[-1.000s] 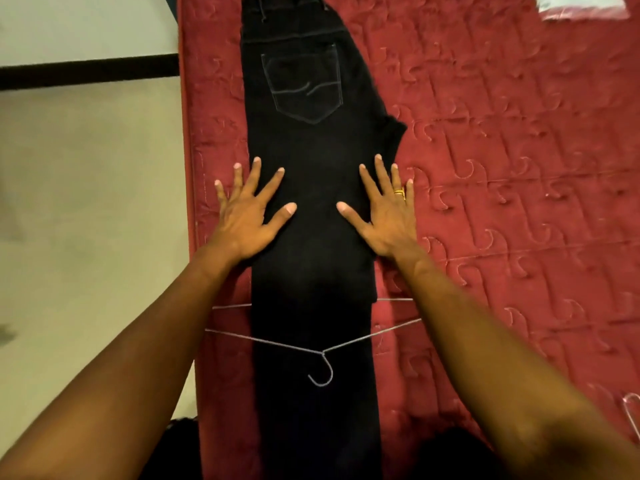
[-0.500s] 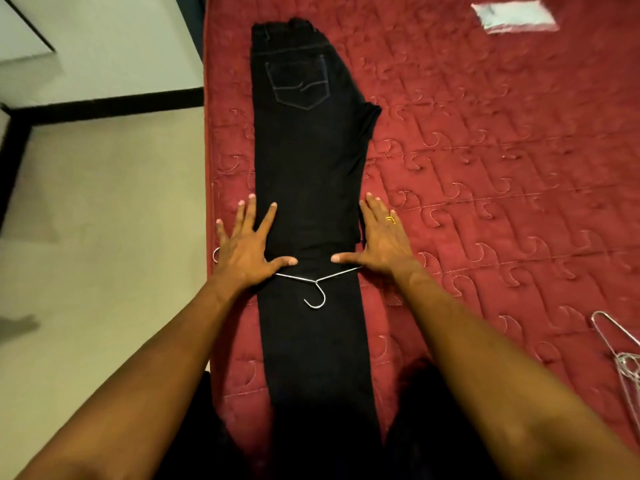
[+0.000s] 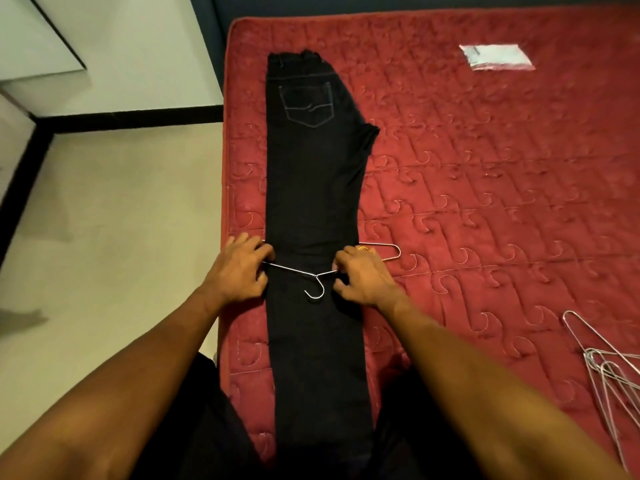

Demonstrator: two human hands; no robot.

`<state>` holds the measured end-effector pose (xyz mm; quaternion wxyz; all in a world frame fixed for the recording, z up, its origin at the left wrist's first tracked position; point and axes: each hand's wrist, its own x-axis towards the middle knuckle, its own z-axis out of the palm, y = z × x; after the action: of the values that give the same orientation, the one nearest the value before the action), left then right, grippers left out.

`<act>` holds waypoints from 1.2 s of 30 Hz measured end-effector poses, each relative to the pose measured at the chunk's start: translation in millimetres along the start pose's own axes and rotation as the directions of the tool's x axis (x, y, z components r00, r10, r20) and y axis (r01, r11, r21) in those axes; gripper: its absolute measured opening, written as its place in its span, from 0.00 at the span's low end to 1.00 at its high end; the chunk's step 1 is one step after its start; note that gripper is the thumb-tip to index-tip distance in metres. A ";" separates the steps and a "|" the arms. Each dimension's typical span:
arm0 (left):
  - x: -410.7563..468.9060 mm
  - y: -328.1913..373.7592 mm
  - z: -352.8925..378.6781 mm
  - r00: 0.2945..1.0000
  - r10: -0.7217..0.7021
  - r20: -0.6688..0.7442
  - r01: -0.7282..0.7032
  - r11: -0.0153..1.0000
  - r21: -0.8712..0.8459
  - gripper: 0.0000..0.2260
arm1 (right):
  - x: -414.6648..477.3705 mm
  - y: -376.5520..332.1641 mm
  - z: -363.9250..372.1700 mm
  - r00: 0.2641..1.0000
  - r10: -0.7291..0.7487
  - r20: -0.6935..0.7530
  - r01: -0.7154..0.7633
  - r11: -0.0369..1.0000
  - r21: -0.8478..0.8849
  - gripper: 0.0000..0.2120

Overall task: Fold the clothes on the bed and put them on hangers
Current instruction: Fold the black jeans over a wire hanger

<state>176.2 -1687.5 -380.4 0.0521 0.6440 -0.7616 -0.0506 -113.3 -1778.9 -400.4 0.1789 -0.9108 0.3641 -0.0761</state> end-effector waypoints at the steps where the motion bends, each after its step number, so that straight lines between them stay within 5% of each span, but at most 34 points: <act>1: 5.1 -1.3 -4.4 1.000 0.007 -0.004 -0.007 1.000 -0.016 0.15 | 4.5 -0.5 -4.3 1.000 0.001 -0.014 0.000 0.998 0.055 0.11; 7: 50.0 -26.1 -60.0 0.972 -0.050 -0.231 -0.009 0.969 -0.247 0.02 | 54.3 2.2 -67.9 0.961 0.109 -0.255 -0.041 0.965 0.258 0.03; 20: 215.2 -81.2 -307.5 0.788 -0.179 -0.589 -0.099 0.908 -0.408 0.03 | 252.2 -13.7 -323.3 0.798 0.119 -0.590 0.116 0.932 0.344 0.05; 29: 253.9 -146.3 -544.7 0.645 -0.098 -0.758 -0.231 0.920 -0.316 0.03 | 341.5 -132.9 -536.1 0.664 -0.013 -0.748 0.196 0.968 0.157 0.05; 36: 246.1 -205.3 -738.0 0.610 -0.115 -0.784 -0.266 0.902 -0.340 0.02 | 406.5 -263.1 -683.0 0.620 0.022 -0.784 0.189 0.966 0.176 0.05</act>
<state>442.5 -1971.6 323.7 0.5218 0.5387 -0.6570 0.0759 164.4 -2067.8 334.8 0.1089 -0.7745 0.3503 -0.5154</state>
